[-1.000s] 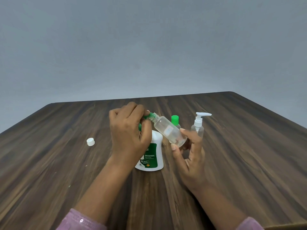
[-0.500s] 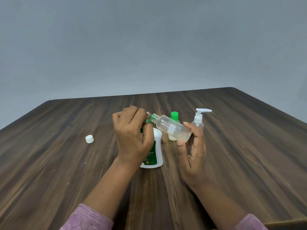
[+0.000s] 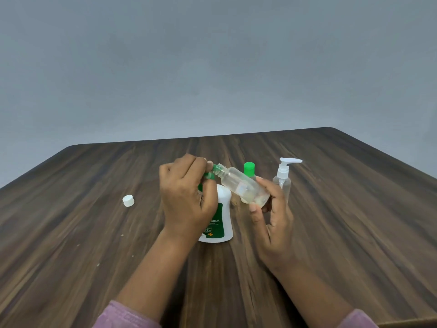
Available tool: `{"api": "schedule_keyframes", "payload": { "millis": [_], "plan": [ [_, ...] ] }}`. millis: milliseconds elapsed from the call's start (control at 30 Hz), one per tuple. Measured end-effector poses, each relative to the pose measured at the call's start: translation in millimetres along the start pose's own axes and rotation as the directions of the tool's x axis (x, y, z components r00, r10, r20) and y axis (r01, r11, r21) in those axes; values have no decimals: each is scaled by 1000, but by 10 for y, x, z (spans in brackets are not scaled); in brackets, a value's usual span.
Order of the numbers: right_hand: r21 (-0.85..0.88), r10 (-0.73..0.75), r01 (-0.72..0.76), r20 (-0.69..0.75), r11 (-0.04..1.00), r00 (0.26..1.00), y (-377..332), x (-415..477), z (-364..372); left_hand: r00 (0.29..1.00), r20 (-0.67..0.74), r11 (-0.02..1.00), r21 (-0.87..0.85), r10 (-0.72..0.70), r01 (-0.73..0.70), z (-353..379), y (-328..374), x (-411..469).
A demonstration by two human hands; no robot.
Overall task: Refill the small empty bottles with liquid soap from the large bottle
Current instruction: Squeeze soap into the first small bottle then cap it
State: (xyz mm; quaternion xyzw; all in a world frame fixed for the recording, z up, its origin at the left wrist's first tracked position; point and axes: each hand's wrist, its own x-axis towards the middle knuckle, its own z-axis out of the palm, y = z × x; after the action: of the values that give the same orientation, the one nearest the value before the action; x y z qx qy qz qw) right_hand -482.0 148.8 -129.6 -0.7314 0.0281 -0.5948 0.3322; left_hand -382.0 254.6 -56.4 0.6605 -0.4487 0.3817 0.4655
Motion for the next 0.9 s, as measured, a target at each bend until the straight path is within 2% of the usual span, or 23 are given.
{"api": "schedule_keyframes", "payload": {
  "millis": [267,567,900],
  "plan": [
    [7,13,-13,3,1000,1000,-40,22,-3,999,-38,1000,-2,4,-4,-19,8,-23],
    [76,61,-60,-17,995,998,-10,5,8,997,61,996,67,51,-55,-86,-5,117],
    [20,35,-34,-31,999,999,3,2,-25,1000,8,999,36,19,-19,21,-42,-32]
  ]
}}
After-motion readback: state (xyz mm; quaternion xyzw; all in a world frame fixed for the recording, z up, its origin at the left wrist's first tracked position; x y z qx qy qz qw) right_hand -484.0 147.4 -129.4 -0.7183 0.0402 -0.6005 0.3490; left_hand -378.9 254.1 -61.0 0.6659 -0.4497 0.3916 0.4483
